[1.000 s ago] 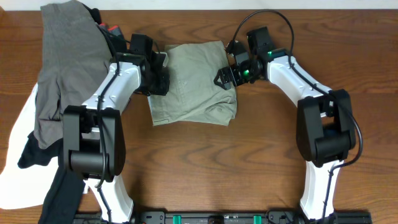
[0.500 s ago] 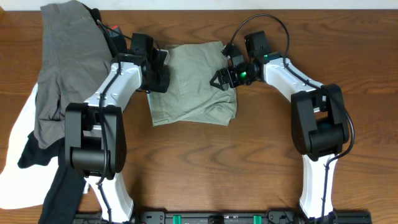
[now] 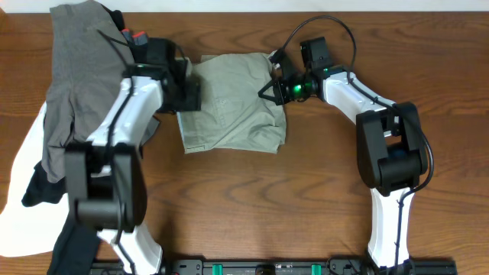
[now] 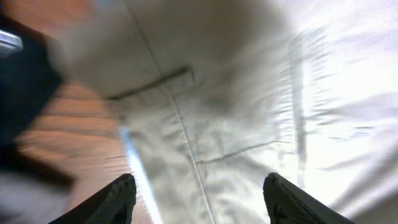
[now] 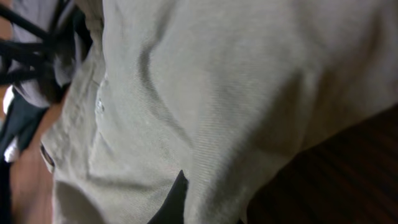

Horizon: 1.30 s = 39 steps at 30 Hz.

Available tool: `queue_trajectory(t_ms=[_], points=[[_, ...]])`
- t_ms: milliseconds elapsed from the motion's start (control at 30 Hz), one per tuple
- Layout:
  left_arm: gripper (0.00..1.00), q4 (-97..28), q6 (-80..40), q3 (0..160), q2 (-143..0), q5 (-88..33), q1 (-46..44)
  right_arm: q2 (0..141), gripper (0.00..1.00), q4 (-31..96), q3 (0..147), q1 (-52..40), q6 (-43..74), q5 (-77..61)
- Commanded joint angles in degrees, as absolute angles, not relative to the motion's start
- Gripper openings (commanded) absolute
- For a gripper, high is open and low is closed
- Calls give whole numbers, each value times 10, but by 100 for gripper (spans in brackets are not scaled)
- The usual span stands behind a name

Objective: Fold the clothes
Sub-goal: 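Carry the folded shorts to the upper right corner with the right gripper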

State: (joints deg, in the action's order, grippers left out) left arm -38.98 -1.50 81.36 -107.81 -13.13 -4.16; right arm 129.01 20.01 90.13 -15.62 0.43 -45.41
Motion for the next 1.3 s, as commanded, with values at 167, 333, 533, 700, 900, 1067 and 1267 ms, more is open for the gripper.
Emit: queue_trajectory(t_ms=[167, 333, 533, 700, 900, 1067, 1267], points=[[70, -394, -32, 817, -985, -130, -35, 1301, 1, 195, 900, -60, 143, -442], [70, -397, -32, 810, -989, -130, -35, 1301, 1, 200, 900, 26, 203, -391], [70, -396, -31, 808, -992, -130, -35, 1301, 1, 234, 900, 131, 299, -281], [70, -396, -32, 808, -992, -130, -36, 1301, 1, 246, 900, 216, 363, -228], [70, -389, -33, 808, -997, -130, -36, 1301, 1, 238, 900, 305, 443, -153], [70, -376, -50, 808, -1018, -130, -36, 1301, 2, 245, 899, 340, 515, -114], [70, -372, -53, 808, -1049, -130, -36, 1301, 2, 238, 899, 342, 562, -86]])
